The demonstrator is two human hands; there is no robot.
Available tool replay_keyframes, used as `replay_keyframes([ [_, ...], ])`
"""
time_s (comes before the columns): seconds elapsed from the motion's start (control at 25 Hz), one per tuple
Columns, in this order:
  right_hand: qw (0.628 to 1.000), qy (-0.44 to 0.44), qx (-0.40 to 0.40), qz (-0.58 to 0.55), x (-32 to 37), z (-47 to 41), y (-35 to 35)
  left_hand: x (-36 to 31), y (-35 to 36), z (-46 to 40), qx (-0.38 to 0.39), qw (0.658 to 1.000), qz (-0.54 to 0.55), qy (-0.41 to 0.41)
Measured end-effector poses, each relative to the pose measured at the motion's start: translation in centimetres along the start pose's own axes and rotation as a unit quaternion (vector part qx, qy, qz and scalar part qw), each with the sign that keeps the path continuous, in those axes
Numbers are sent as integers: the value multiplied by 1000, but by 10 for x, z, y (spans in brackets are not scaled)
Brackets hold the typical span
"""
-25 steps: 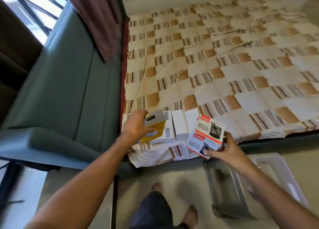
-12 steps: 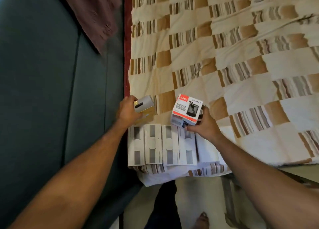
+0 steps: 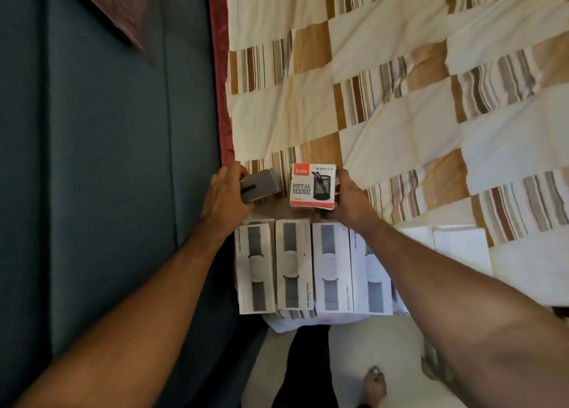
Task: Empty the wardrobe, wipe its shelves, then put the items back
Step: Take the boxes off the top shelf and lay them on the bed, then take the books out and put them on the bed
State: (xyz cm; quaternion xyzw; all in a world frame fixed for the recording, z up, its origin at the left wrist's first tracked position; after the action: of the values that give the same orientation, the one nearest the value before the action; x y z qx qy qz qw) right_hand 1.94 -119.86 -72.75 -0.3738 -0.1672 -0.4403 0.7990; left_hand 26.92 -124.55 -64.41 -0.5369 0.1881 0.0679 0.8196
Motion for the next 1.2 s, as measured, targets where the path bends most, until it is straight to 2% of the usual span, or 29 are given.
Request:
replay_keyframes([
  [0.2, 998, 9, 11, 53, -9, -2, 0, -14, -2, -3, 56, 993, -100, 14],
  [0.36, 996, 41, -18, 71, -21, 21, -42, -27, -7, 4, 79, 988, -130, 10],
  [0.56, 996, 49, -69, -25, -37, 95, -99, -47, -12, 23, 121, 982, -147, 15],
  [0.64, 992, 50, -79, -83, -43, 143, -113, -65, -20, 34, 110, 985, -131, 24],
  [0.72, 985, 52, -105, -130, -53, 202, -127, -106, -32, 51, 64, 990, -103, 72],
  [0.8, 976, 51, -152, -147, -69, 268, -144, -165, -40, 73, 5, 987, -57, 153],
  [0.92, 950, 43, -242, -192, -104, 376, -166, -269, -27, 125, -4, 960, 40, 279],
  [1.04, 910, 43, -346, -224, -148, 489, -176, -372, 2, 205, 48, 908, 83, 408],
  [1.2, 849, 40, -452, -272, -201, 642, -158, -483, 36, 347, 107, 817, 113, 555],
])
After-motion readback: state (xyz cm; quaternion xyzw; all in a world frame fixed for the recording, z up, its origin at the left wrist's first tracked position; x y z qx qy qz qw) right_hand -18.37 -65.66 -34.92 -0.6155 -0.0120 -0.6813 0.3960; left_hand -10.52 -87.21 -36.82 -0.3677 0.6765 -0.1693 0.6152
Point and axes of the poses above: each hand's wrist, its own z-axis away from the middle knuckle, its own y-axis out of the palm, x = y × z, the point moved 10 cm from there along -z, towards the middle knuckle, and after that the axes turned 9 degrees about y, right-handed, at the moved point
